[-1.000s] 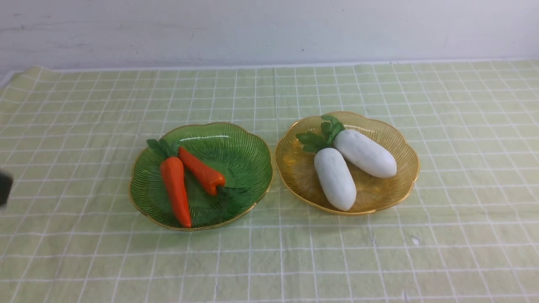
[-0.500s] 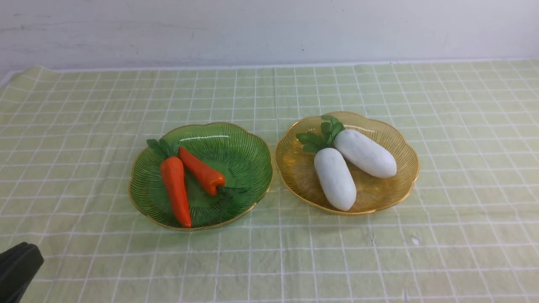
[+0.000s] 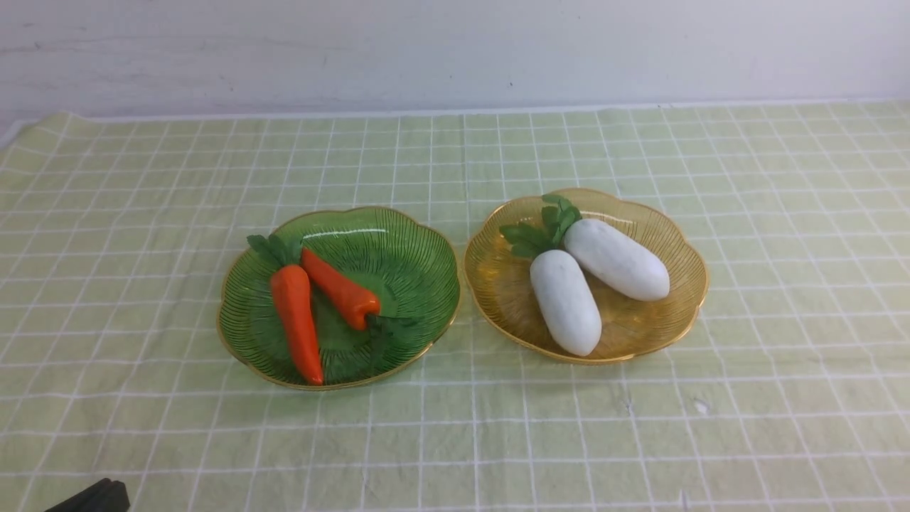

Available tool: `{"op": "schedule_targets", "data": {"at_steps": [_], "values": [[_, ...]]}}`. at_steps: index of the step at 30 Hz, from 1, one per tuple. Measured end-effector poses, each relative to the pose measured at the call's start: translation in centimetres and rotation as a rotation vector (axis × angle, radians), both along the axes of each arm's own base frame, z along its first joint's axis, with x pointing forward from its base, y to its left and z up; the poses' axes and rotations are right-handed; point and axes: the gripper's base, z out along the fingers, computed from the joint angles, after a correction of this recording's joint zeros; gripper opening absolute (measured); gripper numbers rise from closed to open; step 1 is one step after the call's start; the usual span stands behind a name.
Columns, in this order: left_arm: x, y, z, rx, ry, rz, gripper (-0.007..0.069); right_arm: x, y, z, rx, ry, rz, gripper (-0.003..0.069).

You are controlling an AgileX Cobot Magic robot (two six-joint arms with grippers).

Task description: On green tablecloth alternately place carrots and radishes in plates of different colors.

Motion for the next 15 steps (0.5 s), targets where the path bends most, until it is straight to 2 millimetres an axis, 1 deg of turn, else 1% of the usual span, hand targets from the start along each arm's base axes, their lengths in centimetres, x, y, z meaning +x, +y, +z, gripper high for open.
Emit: {"op": "schedule_targets", "data": {"at_steps": [3, 4, 10, 12, 15], "values": [[0.1, 0.2, -0.7, 0.022, 0.011, 0.029, -0.0008, 0.0, 0.0, 0.0, 0.000, 0.000, 0.000, -0.0015], [0.1, 0.5, -1.2, 0.034, 0.013, 0.064, -0.0008, 0.0, 0.0, 0.0, 0.000, 0.000, 0.000, -0.0015], [-0.4, 1.6, -1.4, 0.044, -0.006, 0.208, -0.0008, 0.0, 0.0, 0.0, 0.000, 0.000, 0.001, -0.0015], [-0.5, 1.7, -1.5, 0.044, -0.009, 0.222, -0.0008, 0.0, 0.0, 0.0, 0.000, 0.000, 0.001, -0.0015], [-0.5, 1.8, -2.7, 0.056, 0.020, 0.234, -0.0008, 0.0, 0.0, 0.0, 0.000, 0.000, 0.001, -0.0015]]}}
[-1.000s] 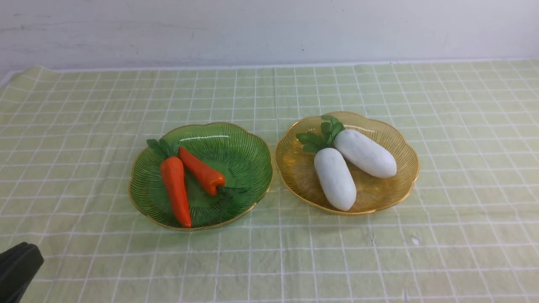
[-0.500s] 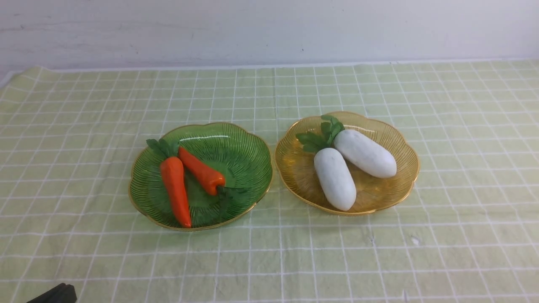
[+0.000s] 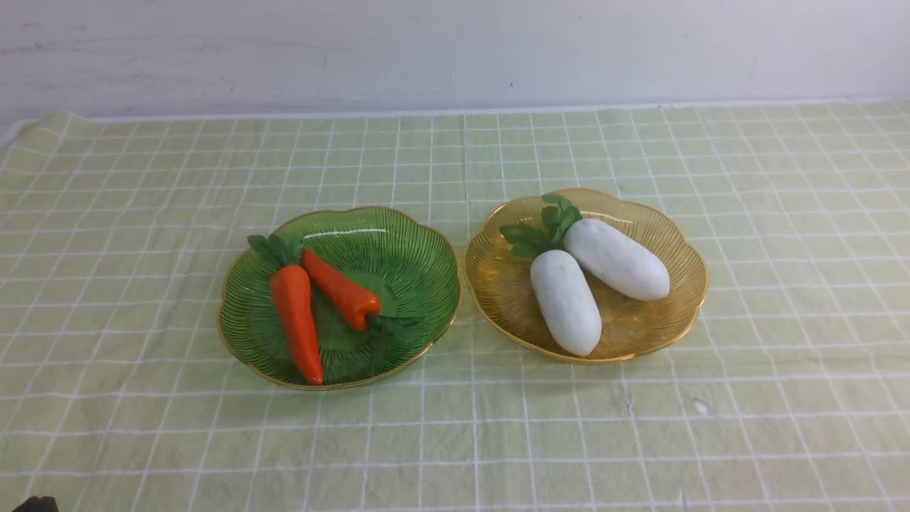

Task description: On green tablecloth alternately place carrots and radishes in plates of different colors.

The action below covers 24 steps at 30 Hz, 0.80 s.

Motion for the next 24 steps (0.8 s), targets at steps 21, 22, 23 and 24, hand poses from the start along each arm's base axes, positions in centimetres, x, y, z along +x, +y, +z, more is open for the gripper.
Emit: {"op": "schedule_targets", "data": {"at_steps": [21, 22, 23, 24], "values": [[0.03, -0.04, -0.75, -0.010, 0.024, 0.000, -0.0008, 0.00, 0.00, -0.01, 0.000, 0.001, 0.000, -0.0015], [0.03, -0.04, -0.75, -0.010, 0.024, 0.000, -0.0008, 0.00, 0.00, -0.01, 0.000, 0.001, 0.000, -0.0015], [0.03, -0.04, -0.75, -0.010, 0.024, 0.000, -0.0008, 0.00, 0.00, -0.01, 0.000, 0.001, 0.000, -0.0015], [0.03, -0.04, -0.75, -0.010, 0.024, 0.000, -0.0008, 0.00, 0.00, -0.01, 0.000, 0.001, 0.000, -0.0015]]}}
